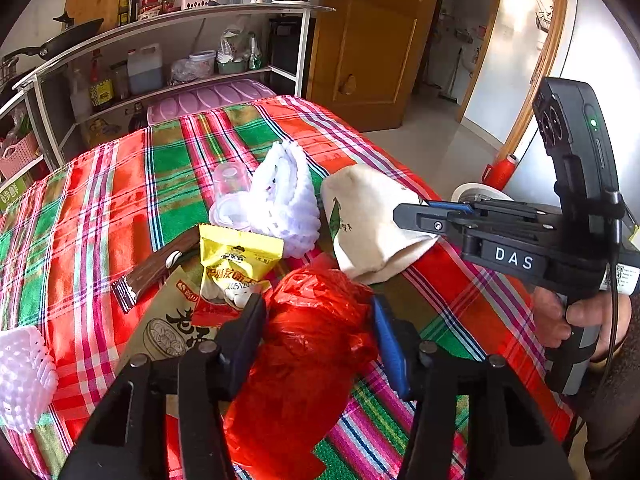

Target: Collect trash

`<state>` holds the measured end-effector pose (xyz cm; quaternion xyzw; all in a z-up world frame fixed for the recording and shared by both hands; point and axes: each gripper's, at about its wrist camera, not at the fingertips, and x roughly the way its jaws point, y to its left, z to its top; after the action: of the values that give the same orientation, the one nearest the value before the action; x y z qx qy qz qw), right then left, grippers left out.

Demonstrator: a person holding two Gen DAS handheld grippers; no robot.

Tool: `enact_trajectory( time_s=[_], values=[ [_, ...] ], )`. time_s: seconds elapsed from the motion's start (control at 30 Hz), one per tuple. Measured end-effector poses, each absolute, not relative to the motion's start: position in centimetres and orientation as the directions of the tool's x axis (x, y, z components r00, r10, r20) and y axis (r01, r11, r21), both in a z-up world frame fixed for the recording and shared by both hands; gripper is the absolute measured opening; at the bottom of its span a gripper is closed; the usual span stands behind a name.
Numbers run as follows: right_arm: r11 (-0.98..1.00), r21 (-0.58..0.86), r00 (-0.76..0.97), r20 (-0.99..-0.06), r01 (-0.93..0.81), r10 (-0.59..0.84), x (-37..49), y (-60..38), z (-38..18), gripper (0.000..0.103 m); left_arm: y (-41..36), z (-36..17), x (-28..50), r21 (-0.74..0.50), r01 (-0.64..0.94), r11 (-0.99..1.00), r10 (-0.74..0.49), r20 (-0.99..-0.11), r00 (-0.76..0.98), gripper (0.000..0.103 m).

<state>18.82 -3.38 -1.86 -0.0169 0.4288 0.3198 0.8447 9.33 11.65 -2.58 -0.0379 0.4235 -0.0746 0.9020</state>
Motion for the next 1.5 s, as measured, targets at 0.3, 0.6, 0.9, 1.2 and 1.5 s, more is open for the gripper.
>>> enact_trajectory(
  time_s=[0.3, 0.6, 0.9, 1.2, 1.5],
  values=[
    [0.789, 0.247, 0.442, -0.716, -0.562, 0.540, 17.1, -3.4, -1.3, 0.009, 11.9, -2.4, 8.8, -0.145, 0.084, 0.986, -0.165, -0.752, 0.638, 0.053],
    [0.807, 0.232, 0.493, -0.689, -0.544, 0.531, 15.4, -4.7, -0.1, 0.009, 11.5, -1.3, 8.0, -0.138, 0.080, 0.987, -0.156, -0.727, 0.668, 0.053],
    [0.837, 0.204, 0.553, -0.668, -0.508, 0.498, 13.3, -7.0, 1.1, 0.009, 10.6, -0.2, 7.0, -0.133, 0.083, 0.988, -0.153, -0.707, 0.691, 0.053],
    [0.852, 0.226, 0.586, -0.642, -0.472, 0.495, 11.6, -9.2, 1.8, 0.009, 9.1, 0.9, 6.4, -0.121, 0.099, 0.988, -0.155, -0.690, 0.707, 0.053],
    [0.897, 0.209, 0.656, -0.620, -0.391, 0.430, 10.2, -13.2, 2.8, 0.009, 6.2, 1.8, 7.1, -0.117, 0.145, 0.982, -0.186, -0.676, 0.713, 0.053]
  ],
)
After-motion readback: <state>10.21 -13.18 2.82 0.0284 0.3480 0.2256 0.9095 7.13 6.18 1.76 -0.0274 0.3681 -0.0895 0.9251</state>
